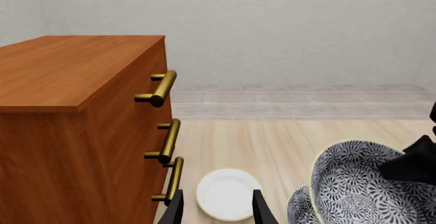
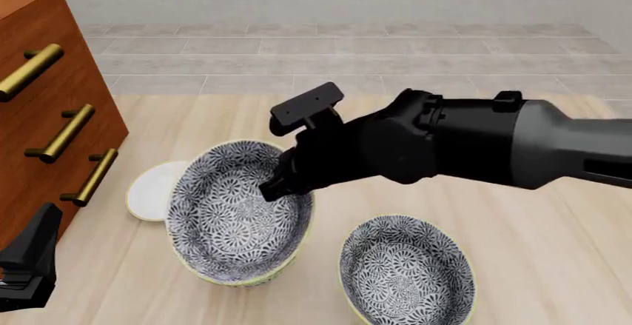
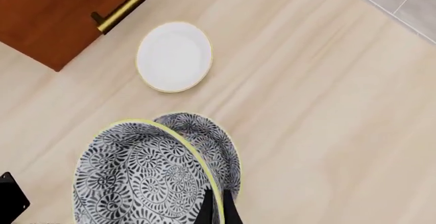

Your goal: Stack the bowl at the front on the bowl in the middle.

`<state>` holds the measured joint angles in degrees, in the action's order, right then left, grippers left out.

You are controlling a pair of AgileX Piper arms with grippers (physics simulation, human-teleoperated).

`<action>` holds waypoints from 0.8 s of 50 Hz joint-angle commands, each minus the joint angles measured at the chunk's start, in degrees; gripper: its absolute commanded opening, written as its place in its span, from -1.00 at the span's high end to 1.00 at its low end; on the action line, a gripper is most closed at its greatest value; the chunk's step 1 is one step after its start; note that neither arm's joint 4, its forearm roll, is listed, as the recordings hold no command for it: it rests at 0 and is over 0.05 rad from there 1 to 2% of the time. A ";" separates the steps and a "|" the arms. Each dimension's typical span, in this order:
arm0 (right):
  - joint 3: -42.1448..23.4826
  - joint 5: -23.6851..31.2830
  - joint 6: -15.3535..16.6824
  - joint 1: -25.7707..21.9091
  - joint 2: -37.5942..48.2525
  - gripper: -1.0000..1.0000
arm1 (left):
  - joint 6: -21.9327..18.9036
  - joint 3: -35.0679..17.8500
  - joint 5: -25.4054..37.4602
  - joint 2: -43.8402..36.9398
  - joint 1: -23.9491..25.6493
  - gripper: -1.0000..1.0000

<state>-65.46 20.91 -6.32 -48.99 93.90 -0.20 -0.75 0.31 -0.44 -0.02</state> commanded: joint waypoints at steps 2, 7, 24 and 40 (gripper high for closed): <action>0.80 -1.59 -0.60 -0.84 1.52 1.00 | 0.01 0.00 0.00 0.01 0.01 -1.00; 0.79 -1.83 -0.81 -1.12 2.02 1.00 | 0.01 0.00 0.00 0.01 0.00 -1.00; 0.17 -2.89 -1.01 -1.31 4.27 1.00 | 0.01 0.00 0.00 0.01 -0.01 -1.00; -0.44 -3.89 -1.41 -0.97 6.17 1.00 | 0.00 0.00 0.00 -0.01 0.00 -1.00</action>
<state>-65.41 17.68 -7.40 -50.19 99.02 -0.20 -0.75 0.31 -0.44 -0.02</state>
